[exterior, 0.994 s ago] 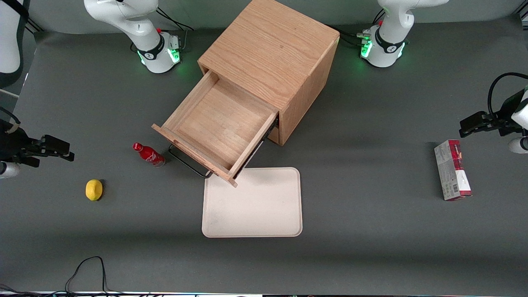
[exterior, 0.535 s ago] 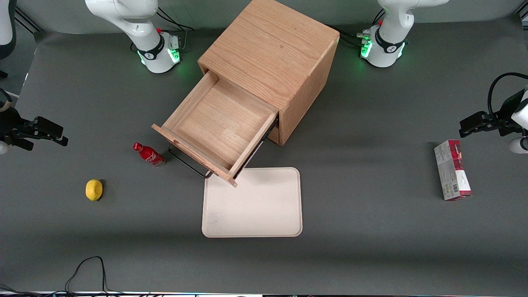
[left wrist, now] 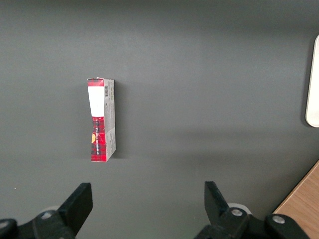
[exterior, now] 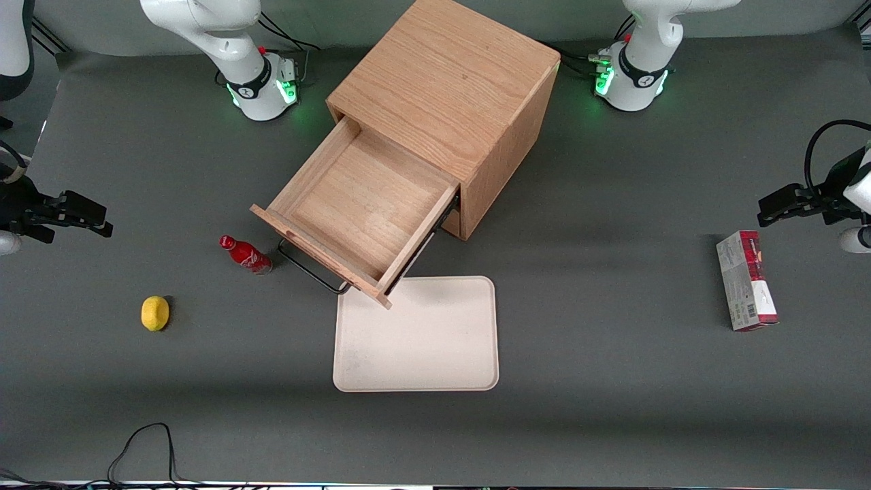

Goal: Open upper drawer

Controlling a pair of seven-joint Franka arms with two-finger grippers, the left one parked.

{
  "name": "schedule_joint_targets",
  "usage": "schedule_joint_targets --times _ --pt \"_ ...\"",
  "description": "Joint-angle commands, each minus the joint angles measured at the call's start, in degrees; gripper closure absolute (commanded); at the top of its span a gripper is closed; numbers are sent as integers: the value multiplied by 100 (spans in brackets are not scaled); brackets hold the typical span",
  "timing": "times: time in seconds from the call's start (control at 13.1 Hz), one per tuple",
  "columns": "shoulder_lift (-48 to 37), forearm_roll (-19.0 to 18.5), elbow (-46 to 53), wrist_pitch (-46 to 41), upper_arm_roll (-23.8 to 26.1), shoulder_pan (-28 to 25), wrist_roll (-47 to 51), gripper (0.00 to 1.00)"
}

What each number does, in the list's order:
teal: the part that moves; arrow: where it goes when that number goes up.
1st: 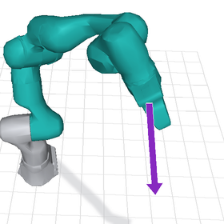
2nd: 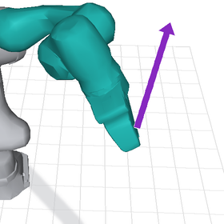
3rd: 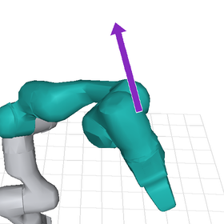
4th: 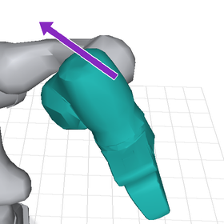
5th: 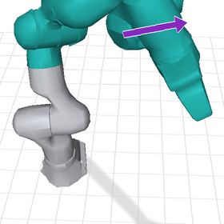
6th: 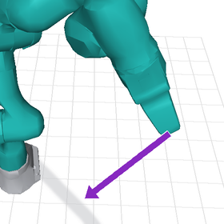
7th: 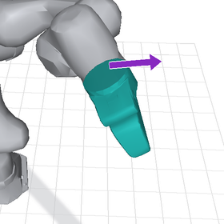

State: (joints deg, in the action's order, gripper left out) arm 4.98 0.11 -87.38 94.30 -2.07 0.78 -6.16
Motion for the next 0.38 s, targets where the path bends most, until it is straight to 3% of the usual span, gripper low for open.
schedule_joint_targets --times 0.0,0.31 --pt "-76 -125 1 -79 -188 -219 185 0" --pt "-68 -117 10 -87 -206 -219 185 0"
